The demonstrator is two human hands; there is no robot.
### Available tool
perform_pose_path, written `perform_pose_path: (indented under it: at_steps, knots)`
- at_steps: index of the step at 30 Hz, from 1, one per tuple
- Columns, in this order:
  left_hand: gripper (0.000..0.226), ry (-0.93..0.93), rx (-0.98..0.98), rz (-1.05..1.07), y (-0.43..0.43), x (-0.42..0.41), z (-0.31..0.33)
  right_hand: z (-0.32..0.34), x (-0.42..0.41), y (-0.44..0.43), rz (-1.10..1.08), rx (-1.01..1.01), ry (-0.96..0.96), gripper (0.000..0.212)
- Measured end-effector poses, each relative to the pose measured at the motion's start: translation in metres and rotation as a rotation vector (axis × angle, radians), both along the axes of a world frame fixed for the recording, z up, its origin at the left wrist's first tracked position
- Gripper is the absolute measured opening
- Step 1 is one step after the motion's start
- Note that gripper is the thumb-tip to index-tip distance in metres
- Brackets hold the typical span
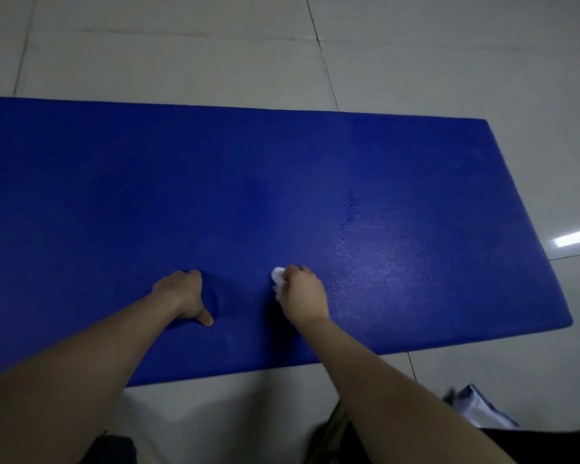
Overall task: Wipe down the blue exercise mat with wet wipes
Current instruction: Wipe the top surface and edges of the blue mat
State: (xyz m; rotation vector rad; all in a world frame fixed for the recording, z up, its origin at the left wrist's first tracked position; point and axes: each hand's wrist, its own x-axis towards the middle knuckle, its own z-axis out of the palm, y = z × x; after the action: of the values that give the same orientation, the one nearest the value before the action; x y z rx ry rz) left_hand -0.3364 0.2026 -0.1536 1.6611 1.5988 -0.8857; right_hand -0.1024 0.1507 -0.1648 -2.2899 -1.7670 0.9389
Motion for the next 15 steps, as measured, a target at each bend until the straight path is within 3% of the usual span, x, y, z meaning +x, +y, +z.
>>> perform_pose_path:
  at_steps: [4,9,15]
  knots:
    - [0.088,-0.009,-0.029,-0.018,0.003,0.001,0.001,0.004,0.077,0.011,-0.288,0.009,-0.032,0.024]
    - [0.05,0.051,-0.058,-0.224,0.034,0.0,0.019,0.007,0.156,0.012,-0.579,-0.013,-0.216,0.038]
    - [0.063,-0.074,0.137,-0.182,0.066,0.003,0.021,0.002,0.094,0.025,-0.471,0.009,-0.188,0.025]
